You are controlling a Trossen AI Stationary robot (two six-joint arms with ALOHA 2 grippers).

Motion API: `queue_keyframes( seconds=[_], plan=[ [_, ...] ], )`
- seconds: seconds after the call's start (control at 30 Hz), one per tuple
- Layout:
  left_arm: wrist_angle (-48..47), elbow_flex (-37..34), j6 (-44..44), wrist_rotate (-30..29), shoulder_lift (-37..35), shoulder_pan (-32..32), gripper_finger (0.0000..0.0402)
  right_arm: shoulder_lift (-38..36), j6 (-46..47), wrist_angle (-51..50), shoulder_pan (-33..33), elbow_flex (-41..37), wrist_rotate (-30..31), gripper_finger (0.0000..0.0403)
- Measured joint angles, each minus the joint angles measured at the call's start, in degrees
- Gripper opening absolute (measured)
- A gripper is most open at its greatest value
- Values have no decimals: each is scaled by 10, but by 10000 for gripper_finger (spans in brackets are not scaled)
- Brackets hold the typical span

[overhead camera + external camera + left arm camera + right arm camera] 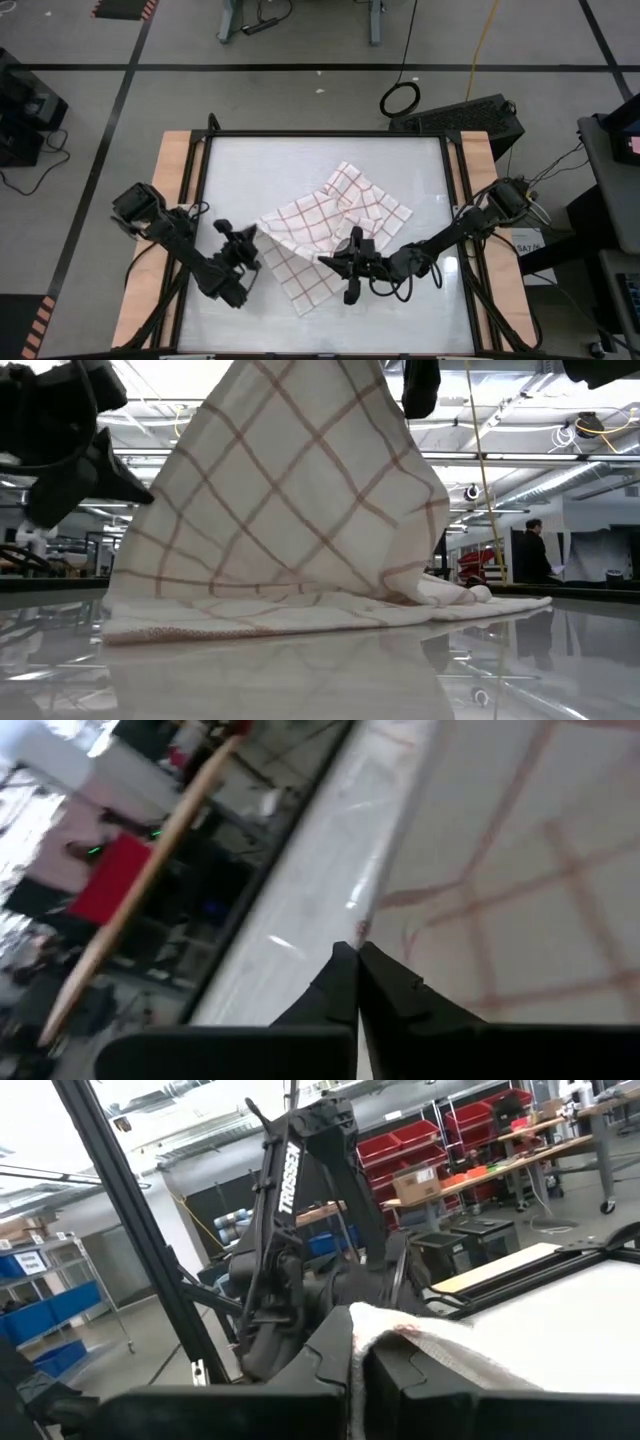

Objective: Roll towel
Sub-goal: Fold the white checkered towel

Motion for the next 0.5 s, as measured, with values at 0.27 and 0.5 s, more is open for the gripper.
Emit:
queue_keyframes(
  seconds=[0.27, 0.5],
  plan=[
    [-130, -6, -99, -11, -78, 33, 3, 0, 21, -15, 0, 0, -12, 2],
    [-88, -8, -102, 14, -90, 50, 1, 19, 66, -35, -3, 0, -16, 2]
  ],
)
